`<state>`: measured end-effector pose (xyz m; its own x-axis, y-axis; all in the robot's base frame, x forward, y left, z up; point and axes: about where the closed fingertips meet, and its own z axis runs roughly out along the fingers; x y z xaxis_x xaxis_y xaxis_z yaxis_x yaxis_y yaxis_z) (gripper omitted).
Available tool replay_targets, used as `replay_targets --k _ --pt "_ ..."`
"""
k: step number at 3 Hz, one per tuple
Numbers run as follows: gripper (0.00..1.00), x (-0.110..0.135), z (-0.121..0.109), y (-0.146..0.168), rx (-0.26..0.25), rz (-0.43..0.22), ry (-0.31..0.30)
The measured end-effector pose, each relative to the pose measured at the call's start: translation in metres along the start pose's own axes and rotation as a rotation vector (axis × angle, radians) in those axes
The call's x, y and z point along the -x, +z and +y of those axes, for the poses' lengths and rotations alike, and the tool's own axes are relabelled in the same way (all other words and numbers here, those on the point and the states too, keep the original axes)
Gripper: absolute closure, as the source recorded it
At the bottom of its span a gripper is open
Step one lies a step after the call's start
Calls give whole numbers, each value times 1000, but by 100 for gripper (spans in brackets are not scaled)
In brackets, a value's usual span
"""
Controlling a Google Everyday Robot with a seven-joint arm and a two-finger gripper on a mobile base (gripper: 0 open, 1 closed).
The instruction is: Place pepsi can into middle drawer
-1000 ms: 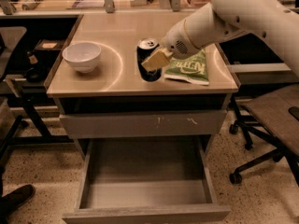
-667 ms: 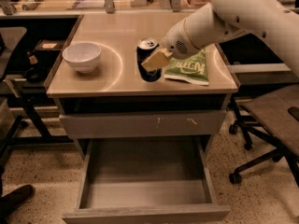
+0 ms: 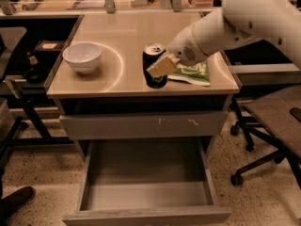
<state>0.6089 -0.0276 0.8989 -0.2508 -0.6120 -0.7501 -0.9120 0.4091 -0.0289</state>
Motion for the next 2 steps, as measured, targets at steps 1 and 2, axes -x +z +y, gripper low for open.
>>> replay_targets --k 1,2 --pt "100 -24 33 -21 -13 -6 75" --pt "100 -54 69 -39 -21 -4 154"
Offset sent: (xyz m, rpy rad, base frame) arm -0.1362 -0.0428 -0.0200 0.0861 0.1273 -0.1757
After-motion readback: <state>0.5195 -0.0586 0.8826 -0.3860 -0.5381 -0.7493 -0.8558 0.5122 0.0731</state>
